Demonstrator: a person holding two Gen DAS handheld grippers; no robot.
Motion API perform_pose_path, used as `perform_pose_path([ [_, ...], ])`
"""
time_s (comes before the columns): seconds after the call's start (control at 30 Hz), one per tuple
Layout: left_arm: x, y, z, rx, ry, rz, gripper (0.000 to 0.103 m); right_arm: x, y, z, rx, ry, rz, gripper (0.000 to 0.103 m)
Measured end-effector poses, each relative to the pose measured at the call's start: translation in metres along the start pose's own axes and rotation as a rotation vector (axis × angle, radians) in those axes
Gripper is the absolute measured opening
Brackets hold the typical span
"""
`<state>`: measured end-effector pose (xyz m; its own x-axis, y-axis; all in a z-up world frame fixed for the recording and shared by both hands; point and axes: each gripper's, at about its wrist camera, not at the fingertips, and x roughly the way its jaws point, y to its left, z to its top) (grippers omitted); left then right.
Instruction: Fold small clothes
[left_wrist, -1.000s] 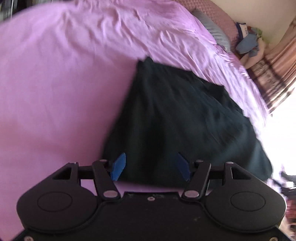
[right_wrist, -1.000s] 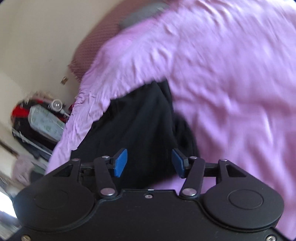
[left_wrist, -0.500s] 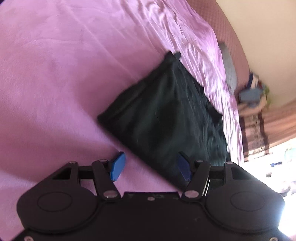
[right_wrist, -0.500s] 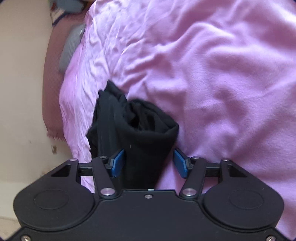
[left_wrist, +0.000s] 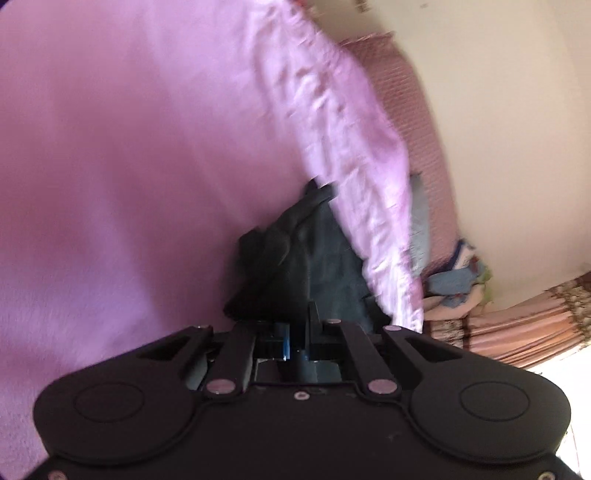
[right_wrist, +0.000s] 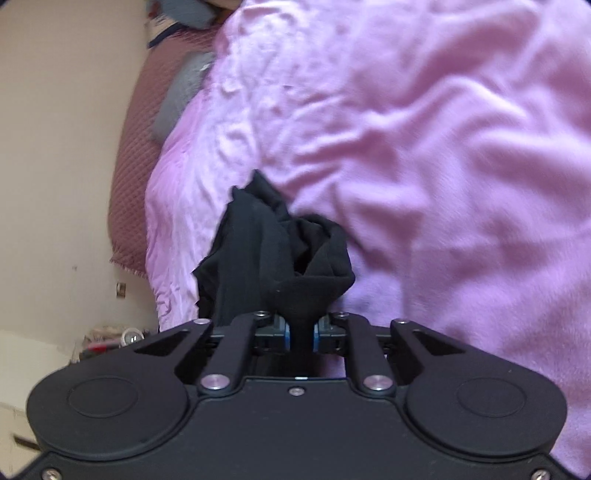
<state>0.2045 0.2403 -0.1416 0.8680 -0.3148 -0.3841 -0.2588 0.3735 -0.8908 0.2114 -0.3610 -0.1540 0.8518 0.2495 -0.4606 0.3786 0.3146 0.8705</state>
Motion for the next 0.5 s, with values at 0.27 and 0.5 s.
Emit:
perform_pose_path([
  [0.27,0.006,0.024,-0.004,0.037,0.054,0.135,0.005,0.002,-0.041,0.000,0.071,0.052,-0.073,0.006],
  [0.5,-0.001,0.019,-0.009,0.094,0.068,0.045,0.045,-0.012,-0.052,0.002,0.149,0.080,0.013,0.039],
])
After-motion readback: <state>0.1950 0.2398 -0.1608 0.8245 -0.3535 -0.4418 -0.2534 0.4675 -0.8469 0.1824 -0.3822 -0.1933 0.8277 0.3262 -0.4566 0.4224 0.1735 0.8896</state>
